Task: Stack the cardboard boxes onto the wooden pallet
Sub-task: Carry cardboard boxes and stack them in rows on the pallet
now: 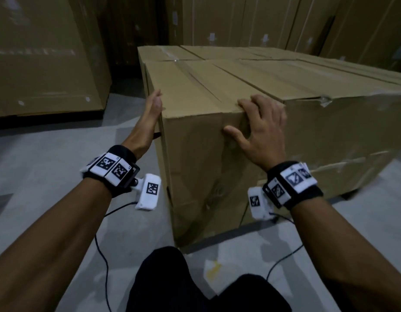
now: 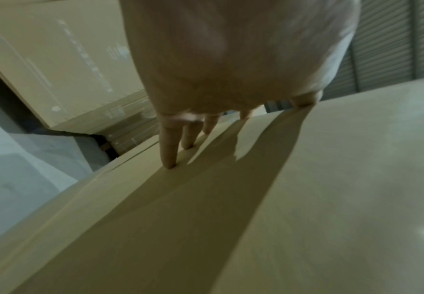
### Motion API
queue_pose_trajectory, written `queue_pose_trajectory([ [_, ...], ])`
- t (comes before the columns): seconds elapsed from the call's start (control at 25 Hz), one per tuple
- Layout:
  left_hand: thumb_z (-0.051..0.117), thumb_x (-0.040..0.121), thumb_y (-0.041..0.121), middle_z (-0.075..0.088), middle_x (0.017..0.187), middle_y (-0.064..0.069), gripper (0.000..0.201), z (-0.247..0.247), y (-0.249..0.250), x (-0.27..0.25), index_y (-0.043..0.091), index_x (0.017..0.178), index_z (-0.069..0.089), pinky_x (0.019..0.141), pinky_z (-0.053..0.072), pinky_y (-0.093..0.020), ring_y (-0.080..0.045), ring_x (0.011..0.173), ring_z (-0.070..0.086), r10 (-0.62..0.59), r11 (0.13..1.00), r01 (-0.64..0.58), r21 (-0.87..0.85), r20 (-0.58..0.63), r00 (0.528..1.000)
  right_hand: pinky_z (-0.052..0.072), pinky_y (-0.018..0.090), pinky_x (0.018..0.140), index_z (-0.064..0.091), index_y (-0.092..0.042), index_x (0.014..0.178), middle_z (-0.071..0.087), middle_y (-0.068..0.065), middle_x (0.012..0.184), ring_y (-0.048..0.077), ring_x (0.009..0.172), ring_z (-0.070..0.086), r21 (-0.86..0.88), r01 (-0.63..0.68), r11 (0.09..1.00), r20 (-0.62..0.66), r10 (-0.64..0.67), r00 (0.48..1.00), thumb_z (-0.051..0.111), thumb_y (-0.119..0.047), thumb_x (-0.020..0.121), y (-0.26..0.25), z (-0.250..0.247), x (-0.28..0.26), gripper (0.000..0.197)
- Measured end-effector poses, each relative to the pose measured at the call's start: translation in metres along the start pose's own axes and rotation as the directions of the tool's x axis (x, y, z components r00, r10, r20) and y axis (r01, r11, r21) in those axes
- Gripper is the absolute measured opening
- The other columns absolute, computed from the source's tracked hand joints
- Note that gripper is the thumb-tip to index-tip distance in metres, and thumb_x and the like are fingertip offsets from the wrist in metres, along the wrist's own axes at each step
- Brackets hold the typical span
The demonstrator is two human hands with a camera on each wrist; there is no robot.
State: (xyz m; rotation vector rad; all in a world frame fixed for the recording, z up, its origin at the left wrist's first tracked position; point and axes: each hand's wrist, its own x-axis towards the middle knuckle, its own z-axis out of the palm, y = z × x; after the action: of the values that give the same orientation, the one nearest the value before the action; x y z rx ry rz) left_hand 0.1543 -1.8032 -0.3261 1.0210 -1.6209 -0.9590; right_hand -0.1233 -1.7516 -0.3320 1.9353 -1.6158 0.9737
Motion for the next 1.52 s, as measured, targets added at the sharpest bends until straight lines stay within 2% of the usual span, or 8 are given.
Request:
queue_pose_trajectory([
  [0.2,0.037,0.069,0.094,0.010,0.166,0.006,0.102,0.015,-0.011,-0.029,0.046,0.153,0.003,0.115,0.027,-0.062,-0.024,0.150,0.019,0.147,0.989,-0.148,0.021,0.034,0.989,0.014,0.050,0.121,0.039,-0.026,0.147,0.031,0.013,0.155,0.034,0.145,0.025,-0.048,-0.092,0.995,0.098,0.097,0.990,0.040,-0.080,0.084,0.036,-0.011,0.002,0.083],
  [0.32,0.054,0.076,0.083,0.007,0.166,0.002,0.106,0.024,-0.019,-0.030,0.041,0.155,-0.004,0.117,0.023,-0.061,-0.023,0.151,0.016,0.213,0.975,-0.213,0.065,-0.005,0.977,0.010,0.051,0.122,0.034,-0.029,0.150,0.025,0.013,0.159,0.033,0.148,0.019,-0.032,-0.105,0.994,0.126,0.108,0.986,0.040,-0.084,0.080,0.055,-0.015,0.003,0.089],
  [0.56,0.053,0.078,0.081,0.012,0.165,-0.001,0.106,0.036,-0.018,-0.029,0.036,0.156,-0.005,0.116,0.027,-0.060,-0.024,0.149,0.022,0.237,0.963,-0.216,0.162,-0.122,0.964,0.017,0.051,0.117,0.036,-0.030,0.147,0.037,0.010,0.148,0.030,0.140,0.031,-0.070,-0.093,0.993,0.110,0.100,0.989,0.039,-0.088,0.077,0.065,-0.013,0.011,0.091],
  [0.96,0.049,0.083,0.074,0.012,0.165,-0.003,0.101,0.040,-0.019,-0.025,0.026,0.158,-0.001,0.118,0.026,-0.056,-0.021,0.149,0.023,0.268,0.951,-0.231,0.207,-0.176,0.947,0.020,0.052,0.114,0.039,-0.033,0.142,0.037,0.009,0.143,0.030,0.137,0.031,-0.068,-0.124,0.990,0.099,0.131,0.986,0.044,-0.085,0.077,0.064,-0.005,0.013,0.083],
  [1.16,0.048,0.084,0.070,0.011,0.166,-0.002,0.099,0.042,-0.018,-0.027,0.025,0.158,0.000,0.120,0.023,-0.052,-0.020,0.150,0.020,0.251,0.954,-0.207,0.216,-0.198,0.948,0.019,0.052,0.114,0.039,-0.032,0.142,0.036,0.010,0.144,0.030,0.137,0.030,-0.054,-0.123,0.991,0.099,0.128,0.987,0.045,-0.085,0.076,0.067,-0.003,0.013,0.085],
  [1.32,0.050,0.085,0.073,0.014,0.165,0.001,0.100,0.044,-0.022,-0.030,0.031,0.157,-0.005,0.119,0.026,-0.053,-0.019,0.148,0.024,0.220,0.966,-0.185,0.181,-0.195,0.956,0.018,0.055,0.116,0.034,-0.031,0.147,0.032,0.010,0.149,0.031,0.142,0.025,-0.028,-0.136,0.990,0.112,0.138,0.984,0.041,-0.086,0.078,0.065,0.001,0.008,0.088],
  [1.44,0.052,0.082,0.076,0.027,0.162,0.001,0.100,0.052,-0.030,-0.042,0.036,0.157,0.000,0.117,0.031,-0.048,-0.013,0.142,0.033,0.080,0.985,-0.043,0.168,-0.219,0.972,0.011,0.055,0.120,0.019,-0.030,0.156,0.017,0.011,0.162,0.031,0.151,0.012,0.002,-0.168,0.986,0.131,0.166,0.977,0.046,-0.079,0.085,0.060,0.002,0.003,0.090],
  [1.52,0.058,0.082,0.073,0.041,0.153,0.003,0.093,0.061,-0.042,-0.059,0.040,0.155,0.010,0.111,0.040,-0.047,-0.015,0.134,0.046,0.007,0.994,0.017,0.111,-0.215,0.977,0.008,0.052,0.120,0.010,-0.025,0.159,0.004,0.011,0.167,0.030,0.153,0.003,0.048,-0.208,0.977,0.111,0.202,0.973,0.053,-0.065,0.091,0.055,0.006,-0.010,0.090],
])
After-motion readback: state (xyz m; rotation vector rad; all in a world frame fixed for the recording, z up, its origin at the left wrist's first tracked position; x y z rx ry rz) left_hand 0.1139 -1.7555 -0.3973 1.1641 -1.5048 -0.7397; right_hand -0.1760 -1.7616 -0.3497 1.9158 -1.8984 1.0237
